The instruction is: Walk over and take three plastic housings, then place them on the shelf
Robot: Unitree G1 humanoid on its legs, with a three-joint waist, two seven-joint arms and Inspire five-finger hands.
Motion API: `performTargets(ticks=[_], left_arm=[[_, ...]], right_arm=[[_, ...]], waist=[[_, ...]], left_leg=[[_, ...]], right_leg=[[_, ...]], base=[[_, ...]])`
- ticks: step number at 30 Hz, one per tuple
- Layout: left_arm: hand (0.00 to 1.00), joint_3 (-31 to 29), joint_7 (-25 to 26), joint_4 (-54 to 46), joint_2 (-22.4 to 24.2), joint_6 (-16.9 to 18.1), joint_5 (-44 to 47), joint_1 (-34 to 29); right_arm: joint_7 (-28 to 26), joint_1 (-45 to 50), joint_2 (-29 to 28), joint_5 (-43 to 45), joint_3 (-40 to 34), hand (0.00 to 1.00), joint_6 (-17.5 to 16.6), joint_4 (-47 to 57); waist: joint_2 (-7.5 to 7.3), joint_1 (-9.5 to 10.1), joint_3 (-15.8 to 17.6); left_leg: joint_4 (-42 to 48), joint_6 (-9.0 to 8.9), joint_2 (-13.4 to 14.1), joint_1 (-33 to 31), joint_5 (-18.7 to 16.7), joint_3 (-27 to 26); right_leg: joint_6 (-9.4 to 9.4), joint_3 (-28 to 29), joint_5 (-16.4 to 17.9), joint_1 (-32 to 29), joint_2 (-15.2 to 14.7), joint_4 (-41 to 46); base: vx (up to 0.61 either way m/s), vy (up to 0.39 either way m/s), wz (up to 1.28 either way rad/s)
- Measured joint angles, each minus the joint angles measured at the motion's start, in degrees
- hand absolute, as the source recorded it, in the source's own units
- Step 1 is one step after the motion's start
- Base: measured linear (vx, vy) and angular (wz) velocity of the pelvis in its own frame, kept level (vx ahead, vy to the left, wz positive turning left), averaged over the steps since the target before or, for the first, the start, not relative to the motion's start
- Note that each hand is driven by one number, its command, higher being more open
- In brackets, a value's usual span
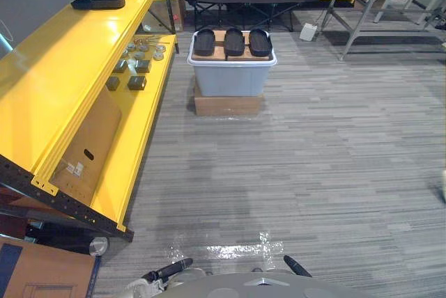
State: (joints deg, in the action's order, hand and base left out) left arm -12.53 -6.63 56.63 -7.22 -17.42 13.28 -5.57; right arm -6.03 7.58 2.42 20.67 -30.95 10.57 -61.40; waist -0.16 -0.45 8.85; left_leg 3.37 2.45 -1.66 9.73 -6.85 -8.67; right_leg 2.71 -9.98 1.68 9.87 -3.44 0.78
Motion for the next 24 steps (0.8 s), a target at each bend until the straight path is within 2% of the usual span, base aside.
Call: performTargets(ticks=[1,4,7,14,19,24], left_arm=[[1.00,1.1,-0.6,-0.9,0.1,0.0,-0.1,0.9],[1.00,3.6,-3.8,-3.5,0.3,0.2,0.3,1.8],[1.00,5.6,-5.8,-4.5,0.1,1.1,0.1,2.7],[1.00,6.1,-6.4,-4.5,0.1,1.5,2.3,2.7],[1.00,6.0,-6.3,-4.3,0.4,4.0,2.3,0.9],[1.00,5.8,-6.1,-3.1,0.6,6.4,2.0,0.4]], right_arm=[[-0.7,-0.2,0.0,-1.4,0.8,1.00,-2.5,2.0],[-2.9,-1.4,0.0,-2.4,2.8,1.00,-7.1,6.7],[-3.7,-3.5,0.1,-2.5,4.3,1.00,-9.1,8.0],[-3.8,-4.0,-0.1,-2.5,7.0,1.00,-9.7,8.4],[-2.1,-2.4,-0.1,-2.3,6.9,1.00,-9.7,8.4],[-2.2,-0.4,-0.1,-2.3,6.8,1.00,-9.5,8.4]], waist=[[-0.06,0.02,0.0],[-0.38,-0.14,0.3],[-0.98,-0.24,0.6],[-0.96,0.02,0.9],[-0.97,-0.81,0.8],[-0.78,-1.20,0.7]], left_leg=[[-0.8,-0.13,-0.2,0.2,0.2,0.0],[-2.3,-0.40,-0.6,0.7,0.8,-0.2],[-2.6,-0.26,-0.7,0.8,0.9,-0.5],[-2.8,-0.28,-0.7,0.9,0.9,-0.4],[-3.9,-0.85,-0.7,1.9,1.4,-0.6],[-4.9,-0.57,-0.8,2.7,2.0,-1.2]], right_leg=[[0.02,0.0,0.0,-0.1,-0.2,0.0],[0.07,0.0,0.0,-0.5,-0.5,0.0],[0.12,0.3,0.0,-0.8,-0.5,0.0],[0.15,0.1,0.0,-0.7,-0.5,0.0],[0.15,0.3,0.0,-0.5,-0.5,0.0],[0.15,0.7,0.0,-0.4,-0.4,0.1]], base=[[0.04,0.037,0.00],[0.03,0.045,-0.04],[0.00,0.016,-0.04],[0.00,0.000,0.00],[-0.02,-0.001,-0.01],[-0.05,-0.004,-0.05]])
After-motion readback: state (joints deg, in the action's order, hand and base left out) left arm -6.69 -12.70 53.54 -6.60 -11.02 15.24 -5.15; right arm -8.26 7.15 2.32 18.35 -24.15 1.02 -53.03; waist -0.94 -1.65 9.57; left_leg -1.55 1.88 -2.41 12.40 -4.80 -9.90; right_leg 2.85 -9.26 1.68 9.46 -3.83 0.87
